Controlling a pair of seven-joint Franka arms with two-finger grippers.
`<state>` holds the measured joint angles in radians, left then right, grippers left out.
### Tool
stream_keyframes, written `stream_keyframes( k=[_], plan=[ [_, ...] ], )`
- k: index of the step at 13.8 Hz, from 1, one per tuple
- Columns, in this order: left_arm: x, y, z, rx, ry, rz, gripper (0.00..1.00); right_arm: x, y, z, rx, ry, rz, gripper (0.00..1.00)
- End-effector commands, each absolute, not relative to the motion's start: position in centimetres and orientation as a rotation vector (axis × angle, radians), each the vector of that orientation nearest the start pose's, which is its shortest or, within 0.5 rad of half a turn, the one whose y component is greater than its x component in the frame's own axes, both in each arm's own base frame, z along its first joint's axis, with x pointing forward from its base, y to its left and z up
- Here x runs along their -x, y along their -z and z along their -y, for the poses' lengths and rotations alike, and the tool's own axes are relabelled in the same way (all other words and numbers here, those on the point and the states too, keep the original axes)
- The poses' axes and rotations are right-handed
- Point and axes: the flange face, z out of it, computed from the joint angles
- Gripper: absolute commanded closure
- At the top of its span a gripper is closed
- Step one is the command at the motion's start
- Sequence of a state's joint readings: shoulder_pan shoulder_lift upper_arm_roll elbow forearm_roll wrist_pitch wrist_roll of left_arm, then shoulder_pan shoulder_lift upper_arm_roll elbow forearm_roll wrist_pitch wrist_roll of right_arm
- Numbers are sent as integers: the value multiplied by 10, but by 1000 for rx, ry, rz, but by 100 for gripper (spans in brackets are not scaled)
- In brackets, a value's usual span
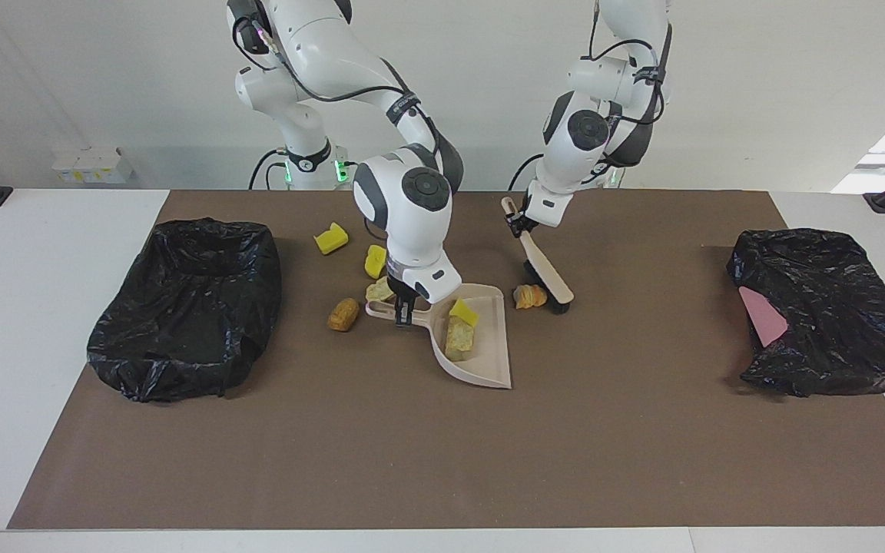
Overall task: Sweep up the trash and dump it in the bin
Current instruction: 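Sweep the chunks into the dustpan with the brush in the left gripper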
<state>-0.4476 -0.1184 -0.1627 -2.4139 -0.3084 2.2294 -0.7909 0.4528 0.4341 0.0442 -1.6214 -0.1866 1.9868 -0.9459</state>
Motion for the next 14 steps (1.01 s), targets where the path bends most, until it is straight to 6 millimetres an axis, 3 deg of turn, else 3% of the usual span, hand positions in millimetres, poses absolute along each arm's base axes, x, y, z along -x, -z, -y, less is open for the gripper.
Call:
stream_keyframes(
  k=[1, 4, 7, 10, 14],
  plan=[
    [-394, -344, 295, 3269, -271, 552, 100, -595, -367, -303, 2386, -153, 2249, 100],
    [-419, -357, 321, 3404, -233, 430, 100, -595, -367, -303, 2383, -158, 2259, 100],
    [-423, -366, 338, 3437, -198, 365, 100, -596, -367, -301, 2387, -160, 2254, 100],
    [-426, -388, 330, 3444, -170, 365, 100, -596, -367, -301, 2391, -157, 2249, 100],
    [-405, -417, 301, 3334, -229, 256, 100, -600, -367, -302, 2405, -95, 2230, 100]
  ],
)
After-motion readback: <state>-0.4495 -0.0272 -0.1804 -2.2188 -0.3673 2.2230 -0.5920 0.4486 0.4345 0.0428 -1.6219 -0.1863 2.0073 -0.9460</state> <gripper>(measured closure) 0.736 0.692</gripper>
